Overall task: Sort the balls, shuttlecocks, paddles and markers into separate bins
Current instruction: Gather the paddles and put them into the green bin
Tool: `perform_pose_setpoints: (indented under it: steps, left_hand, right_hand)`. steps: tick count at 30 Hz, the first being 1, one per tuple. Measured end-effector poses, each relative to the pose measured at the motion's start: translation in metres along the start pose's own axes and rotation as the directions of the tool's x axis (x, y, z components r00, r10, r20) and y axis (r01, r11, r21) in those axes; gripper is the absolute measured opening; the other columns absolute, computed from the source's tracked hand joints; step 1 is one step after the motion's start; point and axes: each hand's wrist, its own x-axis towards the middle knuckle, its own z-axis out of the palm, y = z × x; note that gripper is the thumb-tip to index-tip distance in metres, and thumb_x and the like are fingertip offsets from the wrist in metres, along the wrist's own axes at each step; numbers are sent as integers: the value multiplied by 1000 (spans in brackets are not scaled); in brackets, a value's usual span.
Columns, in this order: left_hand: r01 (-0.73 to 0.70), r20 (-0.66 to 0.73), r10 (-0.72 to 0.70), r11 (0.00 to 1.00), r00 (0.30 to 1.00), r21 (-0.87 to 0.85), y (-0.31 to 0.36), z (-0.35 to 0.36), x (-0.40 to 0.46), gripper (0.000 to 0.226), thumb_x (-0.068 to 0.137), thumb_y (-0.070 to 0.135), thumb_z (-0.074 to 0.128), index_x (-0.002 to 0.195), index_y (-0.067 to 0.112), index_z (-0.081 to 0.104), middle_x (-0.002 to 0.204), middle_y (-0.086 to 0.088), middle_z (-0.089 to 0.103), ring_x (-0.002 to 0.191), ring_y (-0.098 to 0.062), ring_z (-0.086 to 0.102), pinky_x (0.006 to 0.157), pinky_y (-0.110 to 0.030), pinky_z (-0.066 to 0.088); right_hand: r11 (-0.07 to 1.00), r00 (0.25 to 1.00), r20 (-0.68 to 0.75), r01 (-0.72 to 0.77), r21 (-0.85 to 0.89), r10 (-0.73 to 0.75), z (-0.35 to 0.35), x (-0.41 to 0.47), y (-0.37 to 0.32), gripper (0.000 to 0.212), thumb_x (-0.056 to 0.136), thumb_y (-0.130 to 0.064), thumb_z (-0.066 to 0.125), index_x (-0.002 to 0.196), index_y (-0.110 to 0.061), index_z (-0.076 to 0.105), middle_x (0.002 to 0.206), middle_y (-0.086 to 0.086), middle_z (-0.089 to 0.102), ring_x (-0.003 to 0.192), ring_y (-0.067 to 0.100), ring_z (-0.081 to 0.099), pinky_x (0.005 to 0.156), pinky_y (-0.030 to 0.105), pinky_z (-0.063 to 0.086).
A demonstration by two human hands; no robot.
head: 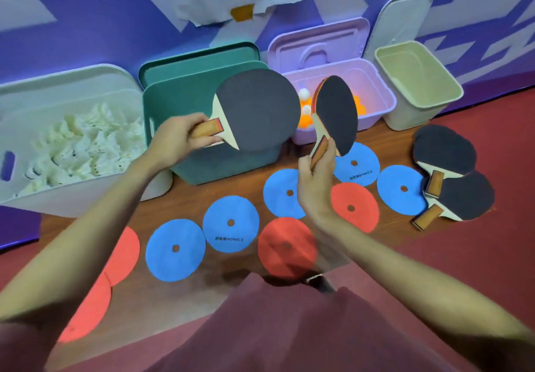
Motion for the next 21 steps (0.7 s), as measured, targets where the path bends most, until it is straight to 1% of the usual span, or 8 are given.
perform_pose_setpoints:
  steps: [2, 4, 7, 10, 11, 14, 18, 21]
  left_hand:
    - [43, 12, -44, 997, 999, 57, -23, -20, 28, 29, 79, 42, 72, 85, 17, 60, 71, -4, 56, 66, -26, 49, 62, -35, 38]
    - [63, 76, -73, 990, 994, 129, -42, -26, 49, 31, 79, 42, 72, 87, 14, 62, 75, -7, 60, 70, -29, 52, 64, -36, 39]
    - [109, 195, -150, 972, 969, 206, -72, -22, 76, 32, 80, 41, 72, 80, 12, 59, 74, -9, 59, 70, -30, 52, 61, -33, 34]
    - [137, 292, -207, 961, 934, 241, -94, -9, 93, 35, 80, 42, 71, 70, 16, 51, 69, -9, 54, 66, -30, 49, 59, -33, 32]
    - [140, 316, -215, 959, 924, 245, -99, -3, 97, 36, 80, 42, 71, 69, 16, 50, 69, -9, 54, 66, -30, 48, 59, -32, 32]
    - [148, 376, -224, 964, 899, 218, -110, 14, 110, 35, 80, 40, 72, 70, 14, 51, 69, -8, 53, 65, -28, 47, 60, -31, 32]
    - [154, 427, -217, 972, 878, 177, -117, 32, 123, 35, 80, 40, 73, 66, 21, 47, 65, -5, 50, 65, -26, 46, 59, -31, 32]
    - [178, 452, -227, 973, 863, 149, -122, 41, 129, 31, 80, 39, 72, 73, 17, 52, 67, -4, 51, 66, -26, 46, 56, -32, 31]
  right_hand:
    - [997, 997, -15, 75, -16, -75, 10, 3, -6, 66, 77, -20, 37, 141, -6, 28, 109, 10, 46, 93, 16, 38, 80, 17, 33]
    - [993, 993, 35, 118, -30, -117, 22, 10, -17, 63, 78, -17, 37, 139, -2, 31, 109, 13, 48, 95, 20, 40, 81, 20, 33]
    - [988, 986, 87, 146, -48, -142, 39, 19, -22, 64, 79, -17, 38, 142, -7, 28, 110, 13, 48, 95, 17, 37, 84, 24, 33]
    - [982, 984, 105, 155, -104, -144, 54, 23, -24, 67, 81, -19, 38, 146, -12, 23, 123, 16, 46, 100, 17, 35, 83, 21, 29]
    - [980, 983, 107, 162, -115, -149, 58, 26, -23, 66, 81, -18, 38, 145, -13, 23, 126, 15, 45, 102, 18, 35, 82, 20, 28]
    - [961, 973, 130, 210, -179, -188, 65, 28, -21, 65, 81, -17, 37, 145, -15, 24, 122, 12, 46, 101, 22, 38, 81, 22, 31]
    - [932, 964, 177, 242, -269, -199, 73, 33, -17, 63, 88, -18, 38, 148, -10, 22, 132, 17, 42, 111, 20, 35, 88, 18, 28]
    - [915, 953, 235, 258, -311, -189, 81, 39, -20, 65, 87, -25, 33, 149, -13, 19, 129, 19, 42, 109, 26, 36, 93, 29, 32]
